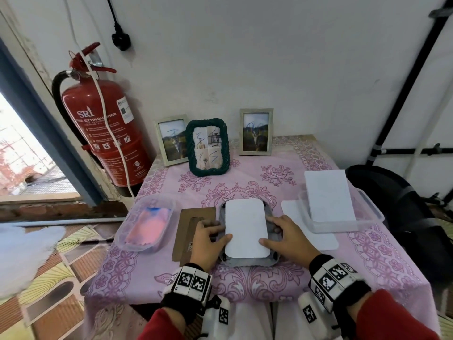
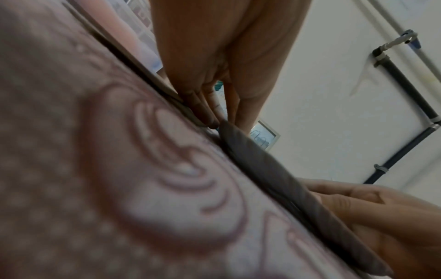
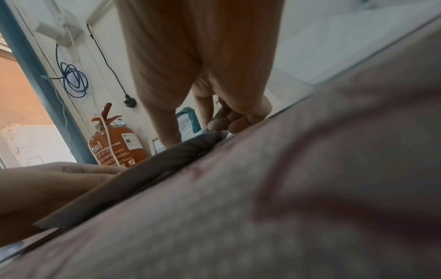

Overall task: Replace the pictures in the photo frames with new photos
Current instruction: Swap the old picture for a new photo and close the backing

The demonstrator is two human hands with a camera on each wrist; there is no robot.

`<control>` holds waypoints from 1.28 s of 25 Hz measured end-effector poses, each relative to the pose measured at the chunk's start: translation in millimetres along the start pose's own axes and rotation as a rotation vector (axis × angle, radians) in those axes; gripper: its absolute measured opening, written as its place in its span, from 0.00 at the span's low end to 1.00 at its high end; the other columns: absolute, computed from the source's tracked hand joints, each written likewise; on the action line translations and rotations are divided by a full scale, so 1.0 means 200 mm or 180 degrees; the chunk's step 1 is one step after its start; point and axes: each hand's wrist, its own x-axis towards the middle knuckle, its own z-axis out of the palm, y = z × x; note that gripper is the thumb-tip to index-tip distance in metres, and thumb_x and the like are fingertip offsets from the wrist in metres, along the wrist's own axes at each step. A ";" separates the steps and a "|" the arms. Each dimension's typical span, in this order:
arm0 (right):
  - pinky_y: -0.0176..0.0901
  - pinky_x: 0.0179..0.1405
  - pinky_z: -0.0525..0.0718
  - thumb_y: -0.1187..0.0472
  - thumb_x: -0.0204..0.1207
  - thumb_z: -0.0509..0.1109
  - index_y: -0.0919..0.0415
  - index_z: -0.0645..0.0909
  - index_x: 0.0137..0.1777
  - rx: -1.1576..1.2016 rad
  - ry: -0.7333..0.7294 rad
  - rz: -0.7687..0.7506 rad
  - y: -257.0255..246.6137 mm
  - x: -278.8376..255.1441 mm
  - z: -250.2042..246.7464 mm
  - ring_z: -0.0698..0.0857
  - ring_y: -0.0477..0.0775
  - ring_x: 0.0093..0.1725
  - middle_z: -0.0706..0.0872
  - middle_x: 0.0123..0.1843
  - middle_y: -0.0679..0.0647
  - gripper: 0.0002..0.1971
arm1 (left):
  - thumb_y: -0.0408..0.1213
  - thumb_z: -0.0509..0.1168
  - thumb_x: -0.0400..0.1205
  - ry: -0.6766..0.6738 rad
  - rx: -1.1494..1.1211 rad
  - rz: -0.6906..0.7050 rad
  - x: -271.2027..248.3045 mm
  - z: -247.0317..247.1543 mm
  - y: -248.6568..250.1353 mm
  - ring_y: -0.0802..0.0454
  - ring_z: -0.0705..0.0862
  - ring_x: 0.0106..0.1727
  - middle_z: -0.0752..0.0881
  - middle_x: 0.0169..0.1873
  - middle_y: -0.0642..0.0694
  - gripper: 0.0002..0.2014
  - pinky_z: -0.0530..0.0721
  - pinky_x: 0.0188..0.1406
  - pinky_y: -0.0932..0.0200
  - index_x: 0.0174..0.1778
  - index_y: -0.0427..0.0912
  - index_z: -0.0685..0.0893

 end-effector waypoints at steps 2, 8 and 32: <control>0.24 0.45 0.70 0.59 0.69 0.77 0.50 0.70 0.75 0.0066 0.0018 0.0018 0.01 0.00 0.01 0.75 0.48 0.47 0.70 0.44 0.51 0.33 | 0.34 0.73 0.75 -0.0030 0.0044 0.0033 -0.01 0.00 -0.01 0.54 0.75 0.58 0.71 0.59 0.48 0.18 0.72 0.59 0.68 0.60 0.33 0.83; 0.22 0.45 0.73 0.59 0.70 0.77 0.52 0.69 0.76 0.0128 0.0020 0.0072 0.03 0.00 0.01 0.74 0.43 0.43 0.69 0.44 0.50 0.34 | 0.34 0.74 0.74 -0.0080 -0.0066 0.0072 -0.02 -0.01 0.00 0.55 0.75 0.60 0.71 0.60 0.48 0.19 0.72 0.59 0.67 0.61 0.34 0.83; 0.34 0.67 0.70 0.66 0.73 0.73 0.62 0.77 0.68 0.0386 0.0409 0.0288 0.06 -0.03 0.05 0.74 0.47 0.62 0.70 0.67 0.55 0.23 | 0.25 0.69 0.76 0.0524 -0.0179 0.0476 -0.05 -0.08 0.02 0.58 0.82 0.48 0.82 0.53 0.44 0.15 0.77 0.44 0.81 0.58 0.37 0.86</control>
